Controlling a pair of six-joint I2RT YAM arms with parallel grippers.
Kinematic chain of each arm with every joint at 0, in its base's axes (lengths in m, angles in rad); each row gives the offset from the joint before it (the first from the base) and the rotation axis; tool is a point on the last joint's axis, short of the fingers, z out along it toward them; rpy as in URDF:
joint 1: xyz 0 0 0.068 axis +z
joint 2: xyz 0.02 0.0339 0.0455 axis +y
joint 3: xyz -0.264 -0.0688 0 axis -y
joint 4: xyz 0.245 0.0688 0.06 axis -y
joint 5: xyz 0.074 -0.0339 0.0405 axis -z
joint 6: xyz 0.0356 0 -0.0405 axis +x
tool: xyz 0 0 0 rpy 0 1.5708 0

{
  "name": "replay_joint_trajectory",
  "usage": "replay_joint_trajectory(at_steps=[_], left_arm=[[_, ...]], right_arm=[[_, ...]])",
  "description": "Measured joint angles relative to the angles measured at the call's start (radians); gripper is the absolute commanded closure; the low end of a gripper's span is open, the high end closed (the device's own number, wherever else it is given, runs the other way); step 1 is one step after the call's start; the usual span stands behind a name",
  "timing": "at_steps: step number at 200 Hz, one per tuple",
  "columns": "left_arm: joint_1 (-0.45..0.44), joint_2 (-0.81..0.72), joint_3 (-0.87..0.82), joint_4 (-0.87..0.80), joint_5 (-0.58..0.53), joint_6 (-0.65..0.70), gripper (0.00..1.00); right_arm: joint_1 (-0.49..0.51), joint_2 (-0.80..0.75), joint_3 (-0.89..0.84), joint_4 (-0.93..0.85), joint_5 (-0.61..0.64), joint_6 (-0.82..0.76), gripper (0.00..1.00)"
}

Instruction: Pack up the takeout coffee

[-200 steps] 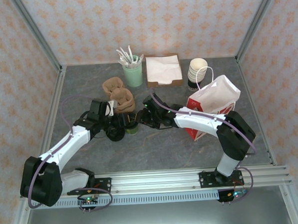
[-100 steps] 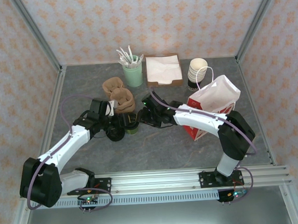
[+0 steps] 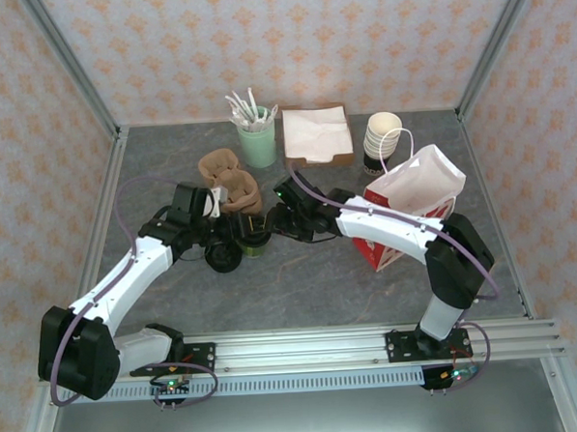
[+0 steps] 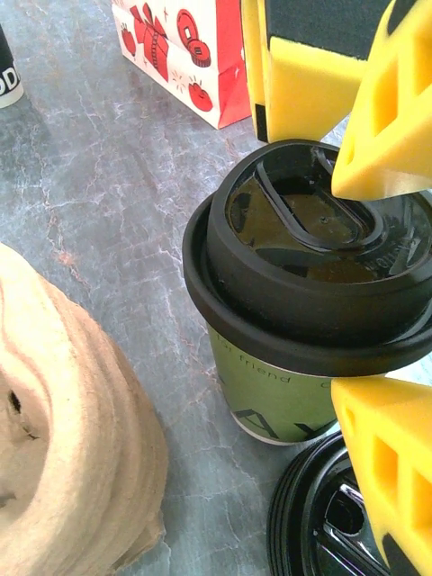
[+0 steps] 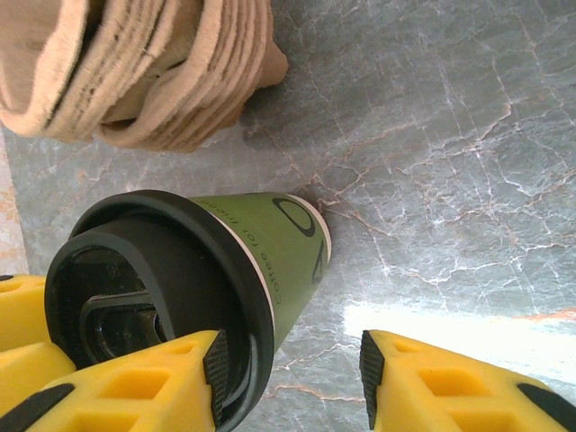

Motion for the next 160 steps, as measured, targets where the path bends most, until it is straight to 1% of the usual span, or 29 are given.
replay_joint_trajectory(at_steps=[44, 76, 160], left_arm=[[0.0, 0.019, 0.01, -0.019, -0.006, 0.001, 0.45], [0.0, 0.044, 0.008, -0.015, -0.006, -0.001, 0.45], [0.0, 0.016, 0.015, -0.035, -0.008, 0.001, 0.43]], right_arm=[[-0.012, 0.0, 0.047, -0.013, 0.0, -0.014, 0.54], [-0.013, 0.0, 0.05, -0.02, 0.0, -0.015, 0.54], [-0.019, 0.0, 0.05, -0.023, 0.005, -0.015, 0.54]])
